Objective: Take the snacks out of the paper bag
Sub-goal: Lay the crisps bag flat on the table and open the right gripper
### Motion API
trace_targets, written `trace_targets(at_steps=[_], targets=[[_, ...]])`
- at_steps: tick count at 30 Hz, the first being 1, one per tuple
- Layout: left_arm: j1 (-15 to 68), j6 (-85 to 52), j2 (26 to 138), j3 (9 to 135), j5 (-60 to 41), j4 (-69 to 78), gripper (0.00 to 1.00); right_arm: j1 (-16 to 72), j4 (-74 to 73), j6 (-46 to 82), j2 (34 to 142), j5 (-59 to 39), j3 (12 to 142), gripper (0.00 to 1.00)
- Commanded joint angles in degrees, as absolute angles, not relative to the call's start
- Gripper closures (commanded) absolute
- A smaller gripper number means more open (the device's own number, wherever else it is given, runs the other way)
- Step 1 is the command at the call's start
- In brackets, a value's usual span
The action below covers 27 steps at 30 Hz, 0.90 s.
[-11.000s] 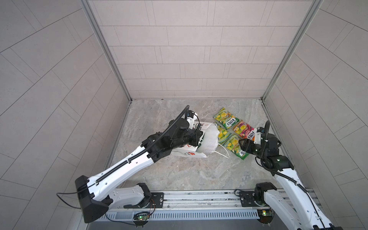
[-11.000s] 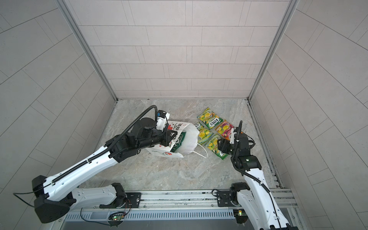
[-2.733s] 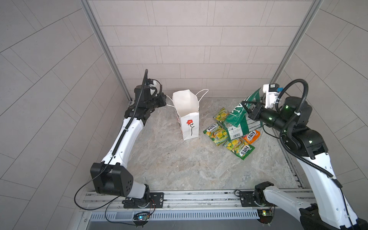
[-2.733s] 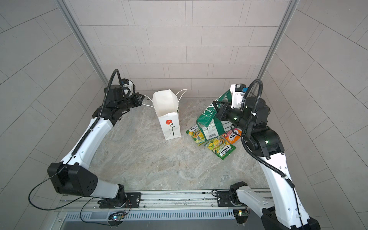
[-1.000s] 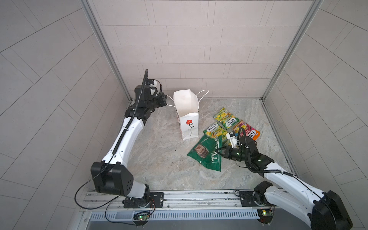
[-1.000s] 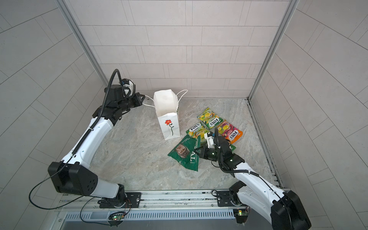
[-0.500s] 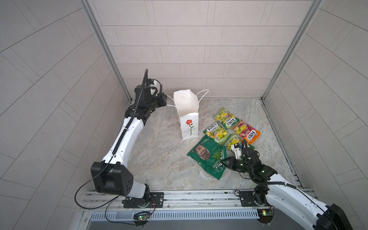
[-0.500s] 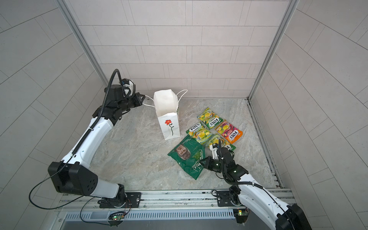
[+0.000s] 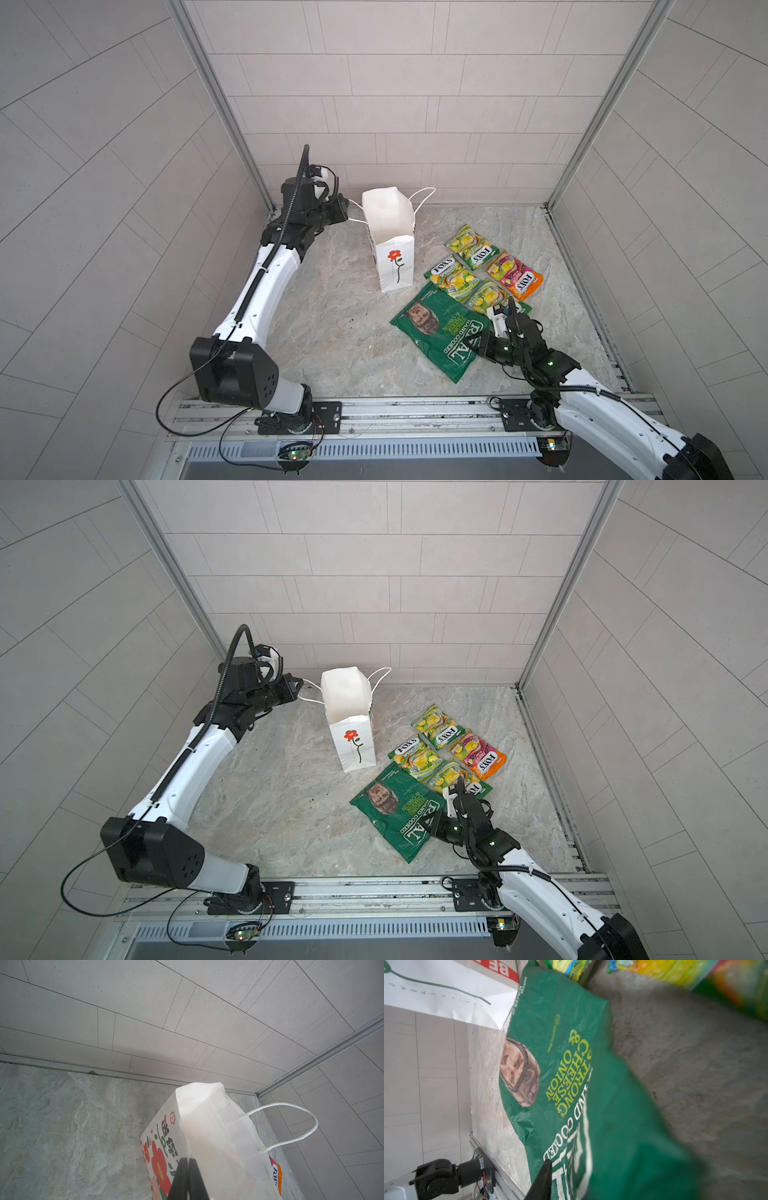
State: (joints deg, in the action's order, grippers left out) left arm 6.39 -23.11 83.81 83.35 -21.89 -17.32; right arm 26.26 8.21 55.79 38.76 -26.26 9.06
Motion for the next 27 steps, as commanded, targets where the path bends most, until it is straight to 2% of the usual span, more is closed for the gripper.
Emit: trace_targets(at_steps=[1,4,7,12,19,23,27], targets=[[6.2,-23.4,84.2,83.4,-22.7,-15.8,1.0,26.5,13.8,54.2,38.0,-23.0,10.8,0.52],[6.2,-23.4,84.4,83.5,-22.8,-15.7,0.99,26.5,17.7,52.8,37.0,-20.2,12.0,0.42],[6.2,-23.3,84.2,83.6,-22.8,-15.7,0.87,26.5,20.8,52.0,35.4,-17.7,12.5,0.35],[6.1,-23.3,84.2,84.1,-23.8,-15.9,0.55,26.5,25.0,51.5,31.7,-13.4,12.7,0.27],[6.1,-23.1,84.1,87.0,-25.8,-17.7,0.19,26.5,30.7,49.4,26.6,-4.4,14.9,0.14],[6.1,-22.7,83.8,90.8,-26.2,-21.0,0.07,25.9,31.4,46.7,27.7,0.3,17.9,0.1],[6.1,-21.0,82.9,95.4,-25.6,-26.0,0.01,24.9,31.4,43.5,30.8,3.2,21.3,0.09]])
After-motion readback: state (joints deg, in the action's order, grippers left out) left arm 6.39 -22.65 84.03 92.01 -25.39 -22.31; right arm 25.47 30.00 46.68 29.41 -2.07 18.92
